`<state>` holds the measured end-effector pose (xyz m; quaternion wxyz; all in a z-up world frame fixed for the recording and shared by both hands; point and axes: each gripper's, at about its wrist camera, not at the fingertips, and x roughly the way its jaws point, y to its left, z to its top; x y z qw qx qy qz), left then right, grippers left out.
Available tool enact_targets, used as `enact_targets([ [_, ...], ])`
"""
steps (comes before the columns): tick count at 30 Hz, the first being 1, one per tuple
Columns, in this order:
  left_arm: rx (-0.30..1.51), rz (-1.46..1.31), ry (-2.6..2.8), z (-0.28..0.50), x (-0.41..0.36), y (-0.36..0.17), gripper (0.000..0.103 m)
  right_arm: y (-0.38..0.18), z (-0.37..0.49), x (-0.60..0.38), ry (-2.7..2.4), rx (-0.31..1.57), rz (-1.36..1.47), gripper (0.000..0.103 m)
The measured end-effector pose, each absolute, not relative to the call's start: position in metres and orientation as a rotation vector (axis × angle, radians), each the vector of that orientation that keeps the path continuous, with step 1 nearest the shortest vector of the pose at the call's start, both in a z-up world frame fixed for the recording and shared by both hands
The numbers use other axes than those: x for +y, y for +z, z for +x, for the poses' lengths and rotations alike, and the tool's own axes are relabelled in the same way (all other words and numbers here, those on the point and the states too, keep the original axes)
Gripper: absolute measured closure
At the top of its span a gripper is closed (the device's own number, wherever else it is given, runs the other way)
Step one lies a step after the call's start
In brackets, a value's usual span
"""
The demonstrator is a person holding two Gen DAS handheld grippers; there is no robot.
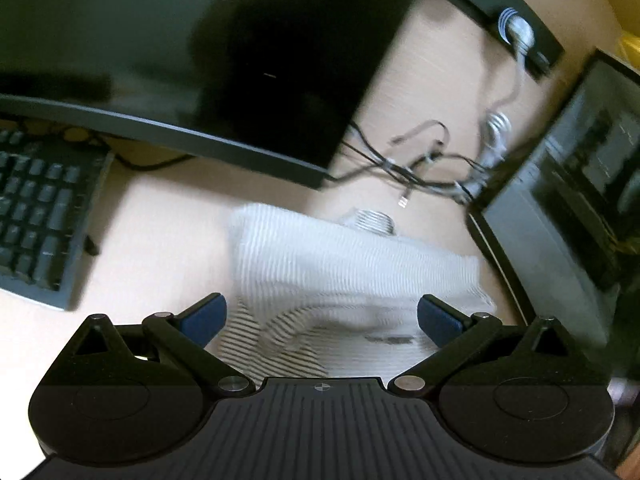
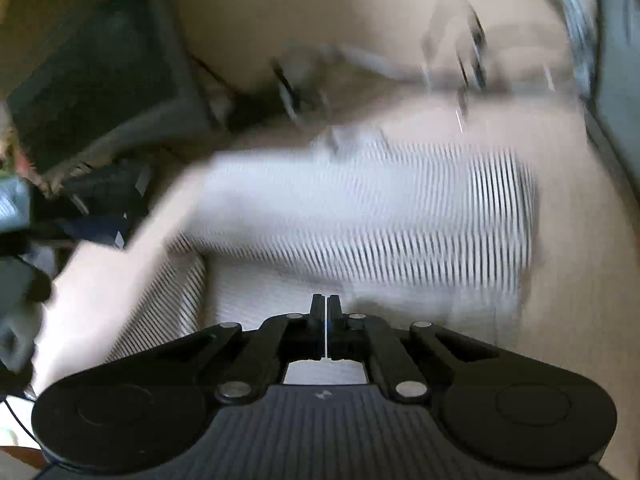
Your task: Fold clothes
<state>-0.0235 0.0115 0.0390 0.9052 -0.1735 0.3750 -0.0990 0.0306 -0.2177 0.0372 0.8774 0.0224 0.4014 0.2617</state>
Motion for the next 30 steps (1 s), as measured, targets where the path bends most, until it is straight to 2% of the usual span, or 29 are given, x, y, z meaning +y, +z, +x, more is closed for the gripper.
enact_targets([
  [5, 0.874, -0.287, -0.216, -0.031, -0.015, 0.023, 0.0, 0.075, 0.072, -0.209, 0.511, 0.707, 0.01, 0.092],
  [7, 0.922, -0.298, -0.237, -0.033, -0.021, 0.011, 0.0, 0.069, 0.098, -0.201, 0.504, 0.723, -0.005, 0.086],
  [9, 0.973, -0.317, -0.238, -0.033, -0.024, 0.0, 0.0, 0.057, 0.12, -0.192, 0.49, 0.739, -0.057, 0.074],
  [10, 0.996, -0.329, -0.235, -0.033, -0.025, -0.006, 0.0, 0.051, 0.129, -0.188, 0.48, 0.745, -0.085, 0.074],
  [16, 0.956, -0.362, -0.232, -0.041, -0.019, -0.011, 0.0, 0.009, 0.172, -0.173, 0.484, 0.849, -0.101, 0.074],
  [17, 0.949, -0.367, -0.233, -0.042, -0.018, -0.011, 0.0, 0.007, 0.174, -0.172, 0.495, 0.846, -0.087, 0.082],
  [18, 0.943, -0.368, -0.234, -0.042, -0.019, -0.012, 0.0, 0.004, 0.175, -0.17, 0.513, 0.85, -0.085, 0.093],
  [20, 0.937, -0.377, -0.236, -0.042, -0.018, -0.012, 0.0, 0.012, 0.169, -0.169, 0.537, 0.838, -0.07, 0.097],
  [23, 0.938, -0.395, -0.243, -0.04, -0.014, -0.012, 0.0, 0.037, 0.151, -0.175, 0.615, 0.784, 0.001, 0.098],
  [26, 0.934, -0.416, -0.247, -0.041, -0.003, -0.009, 0.0, 0.073, 0.097, -0.198, 0.716, 0.725, 0.073, 0.099],
  [30, 0.868, -0.437, -0.274, -0.05, 0.022, 0.006, 0.0, 0.036, 0.048, -0.218, 0.68, 0.85, 0.119, 0.099],
])
